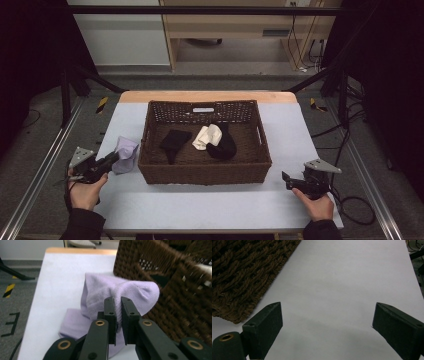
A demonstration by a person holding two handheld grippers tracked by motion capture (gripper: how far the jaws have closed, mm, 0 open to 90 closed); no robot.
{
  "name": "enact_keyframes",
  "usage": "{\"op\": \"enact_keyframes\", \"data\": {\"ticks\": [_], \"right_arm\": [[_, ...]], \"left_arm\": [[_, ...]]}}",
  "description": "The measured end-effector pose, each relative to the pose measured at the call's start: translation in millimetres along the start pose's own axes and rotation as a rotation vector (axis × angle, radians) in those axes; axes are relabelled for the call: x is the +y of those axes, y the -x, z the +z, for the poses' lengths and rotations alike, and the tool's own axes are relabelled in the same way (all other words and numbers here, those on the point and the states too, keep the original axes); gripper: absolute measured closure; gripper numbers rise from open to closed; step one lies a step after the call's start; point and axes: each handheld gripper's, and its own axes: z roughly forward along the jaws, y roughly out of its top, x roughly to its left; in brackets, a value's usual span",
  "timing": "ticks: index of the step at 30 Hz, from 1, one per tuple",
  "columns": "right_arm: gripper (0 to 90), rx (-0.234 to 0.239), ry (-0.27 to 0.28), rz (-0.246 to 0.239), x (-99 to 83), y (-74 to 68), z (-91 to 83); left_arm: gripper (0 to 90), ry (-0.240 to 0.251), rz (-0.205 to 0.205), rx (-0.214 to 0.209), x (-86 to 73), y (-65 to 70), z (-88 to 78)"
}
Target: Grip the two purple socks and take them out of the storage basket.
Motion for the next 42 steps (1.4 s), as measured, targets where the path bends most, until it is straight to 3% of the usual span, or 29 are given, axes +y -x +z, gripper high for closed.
{"op": "enact_keyframes", "data": {"ticks": [10, 14, 19, 23, 28, 42], "right_arm": [[9.6, -0.001, 0.001, -0.004, -0.2, 0.0, -0.1], [9.6, 0.002, -0.007, -0.002, -0.3, -1.0, 0.3], [9.6, 0.002, -0.008, -0.003, -0.4, -0.8, 0.3], [9.6, 0.001, -0.006, -0.003, -0.4, -0.5, 0.1], [9.6, 0.001, -0.004, 0.0, -0.7, -0.2, -0.8], [9.2, -0.001, -0.003, 0.013, -1.8, 1.9, -3.1]], "left_arm": [[81.9, -0.094, 0.062, 0.01, -14.5, 6.6, 18.5], [74.0, -0.089, 0.075, 0.027, -16.4, 7.1, 19.8], [61.6, -0.04, 0.06, 0.01, -13.9, 5.7, 12.5], [46.0, 0.0, 0.058, 0.002, -13.0, 4.5, 4.9], [32.3, 0.003, 0.06, 0.002, -19.6, 1.2, -7.8], [22.7, -0.065, 0.04, 0.071, -40.7, -15.8, -23.1]]}}
